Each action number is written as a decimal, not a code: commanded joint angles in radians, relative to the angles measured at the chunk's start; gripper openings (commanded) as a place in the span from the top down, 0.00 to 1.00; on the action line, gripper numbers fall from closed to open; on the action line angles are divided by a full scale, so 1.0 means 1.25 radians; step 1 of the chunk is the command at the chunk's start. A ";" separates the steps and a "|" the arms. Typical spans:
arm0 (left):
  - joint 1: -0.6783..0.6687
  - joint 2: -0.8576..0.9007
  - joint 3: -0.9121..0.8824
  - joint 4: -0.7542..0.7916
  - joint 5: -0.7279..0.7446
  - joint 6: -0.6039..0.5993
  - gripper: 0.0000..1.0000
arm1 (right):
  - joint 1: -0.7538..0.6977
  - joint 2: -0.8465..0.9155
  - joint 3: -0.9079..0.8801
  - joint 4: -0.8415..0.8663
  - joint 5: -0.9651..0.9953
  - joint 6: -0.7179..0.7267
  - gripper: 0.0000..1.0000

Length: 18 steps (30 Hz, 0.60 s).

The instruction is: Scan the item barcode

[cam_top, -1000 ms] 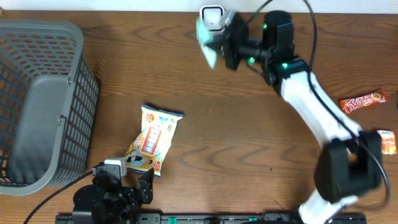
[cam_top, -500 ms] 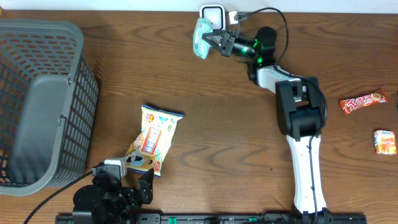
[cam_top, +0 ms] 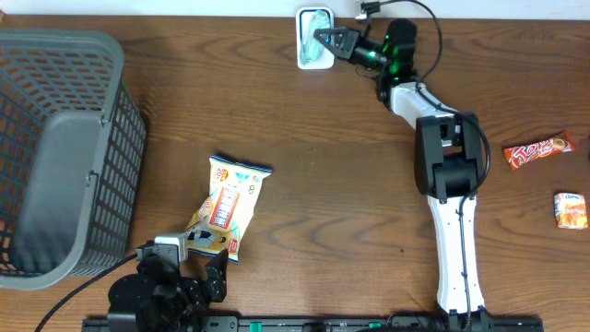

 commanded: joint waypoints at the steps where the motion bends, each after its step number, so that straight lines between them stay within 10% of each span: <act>1: 0.001 -0.005 0.003 0.001 0.010 -0.004 0.02 | -0.014 0.002 0.016 -0.057 0.009 -0.039 0.99; 9: 0.001 -0.005 0.003 0.001 0.010 -0.004 0.02 | -0.024 0.002 0.016 -0.142 -0.001 -0.063 0.99; 18: 0.001 -0.005 0.003 0.001 0.010 -0.004 0.02 | -0.098 -0.251 0.016 -0.895 0.346 -0.513 0.99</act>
